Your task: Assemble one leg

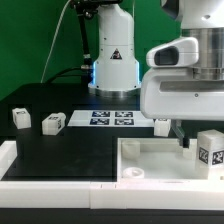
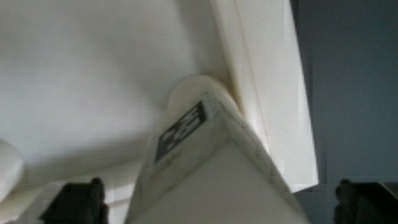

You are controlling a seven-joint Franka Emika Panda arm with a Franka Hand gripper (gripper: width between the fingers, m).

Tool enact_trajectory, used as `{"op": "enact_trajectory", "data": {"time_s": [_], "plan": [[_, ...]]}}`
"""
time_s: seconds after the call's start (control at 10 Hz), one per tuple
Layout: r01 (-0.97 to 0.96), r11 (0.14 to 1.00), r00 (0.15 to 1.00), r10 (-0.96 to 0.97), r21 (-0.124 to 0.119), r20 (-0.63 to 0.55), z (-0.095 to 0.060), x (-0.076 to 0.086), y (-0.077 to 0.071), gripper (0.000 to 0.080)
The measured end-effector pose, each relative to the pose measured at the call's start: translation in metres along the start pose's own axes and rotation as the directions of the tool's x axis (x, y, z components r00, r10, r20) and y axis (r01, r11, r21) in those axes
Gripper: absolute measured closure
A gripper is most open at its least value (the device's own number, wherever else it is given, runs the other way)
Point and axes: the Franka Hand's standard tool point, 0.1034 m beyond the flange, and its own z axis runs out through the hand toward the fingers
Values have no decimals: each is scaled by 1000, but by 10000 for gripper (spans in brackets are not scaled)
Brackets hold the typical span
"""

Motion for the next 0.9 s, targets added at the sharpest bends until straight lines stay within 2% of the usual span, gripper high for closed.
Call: {"op": "enact_trajectory", "data": {"time_s": [0.2, 0.4, 0.6, 0.8, 0.9], "plan": [[189, 982, 982, -189, -1, 0, -1, -1, -3, 151], [359, 933, 933, -359, -11, -1, 0, 0, 1, 151], [371, 928, 929, -371, -12, 0, 0, 1, 2, 181], [371, 929, 929, -371, -13, 1, 0, 1, 2, 452], [363, 932, 932, -363, -13, 1, 0, 1, 3, 452]]}}
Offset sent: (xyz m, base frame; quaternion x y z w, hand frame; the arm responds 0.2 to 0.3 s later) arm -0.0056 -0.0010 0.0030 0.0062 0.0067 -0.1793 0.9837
